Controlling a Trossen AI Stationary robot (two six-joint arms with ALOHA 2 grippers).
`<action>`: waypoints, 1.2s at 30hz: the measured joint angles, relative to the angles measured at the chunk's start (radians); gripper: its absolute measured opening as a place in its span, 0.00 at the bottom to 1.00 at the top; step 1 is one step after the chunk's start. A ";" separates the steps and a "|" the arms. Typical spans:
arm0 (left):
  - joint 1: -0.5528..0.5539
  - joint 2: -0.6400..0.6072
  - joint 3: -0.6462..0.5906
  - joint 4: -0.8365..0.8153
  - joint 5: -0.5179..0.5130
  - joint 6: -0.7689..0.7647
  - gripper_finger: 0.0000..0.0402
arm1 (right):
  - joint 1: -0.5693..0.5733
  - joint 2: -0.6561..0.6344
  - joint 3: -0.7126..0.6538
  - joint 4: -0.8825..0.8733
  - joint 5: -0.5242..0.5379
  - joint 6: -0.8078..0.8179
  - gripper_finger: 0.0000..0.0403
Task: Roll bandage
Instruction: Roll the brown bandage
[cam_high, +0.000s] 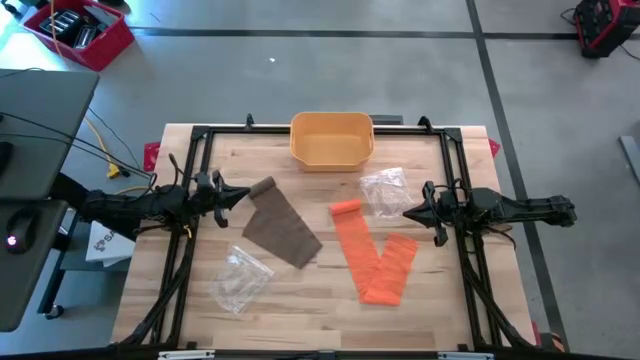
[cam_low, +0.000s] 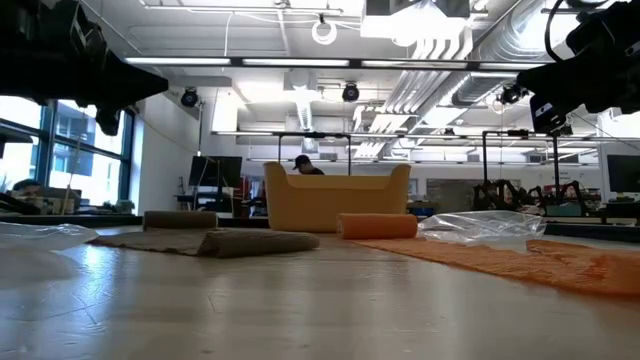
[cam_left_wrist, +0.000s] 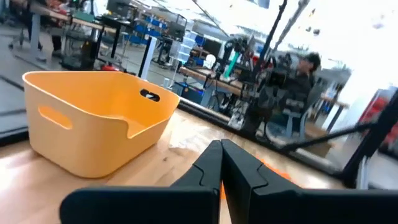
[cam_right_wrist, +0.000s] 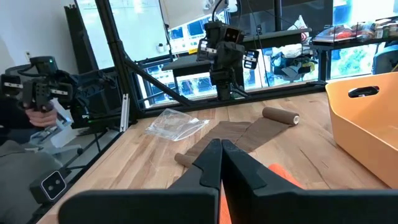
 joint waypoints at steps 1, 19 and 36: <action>0.000 0.005 0.000 0.020 -0.004 -0.022 0.00 | 0.000 0.000 0.000 0.000 0.000 0.000 0.00; 0.133 0.640 0.290 -0.147 -0.067 -0.043 0.25 | 0.000 0.000 0.000 0.000 0.000 0.000 0.00; 0.000 0.808 0.416 -0.667 -0.039 -1.173 0.50 | 0.000 0.000 0.000 0.000 0.000 0.000 0.00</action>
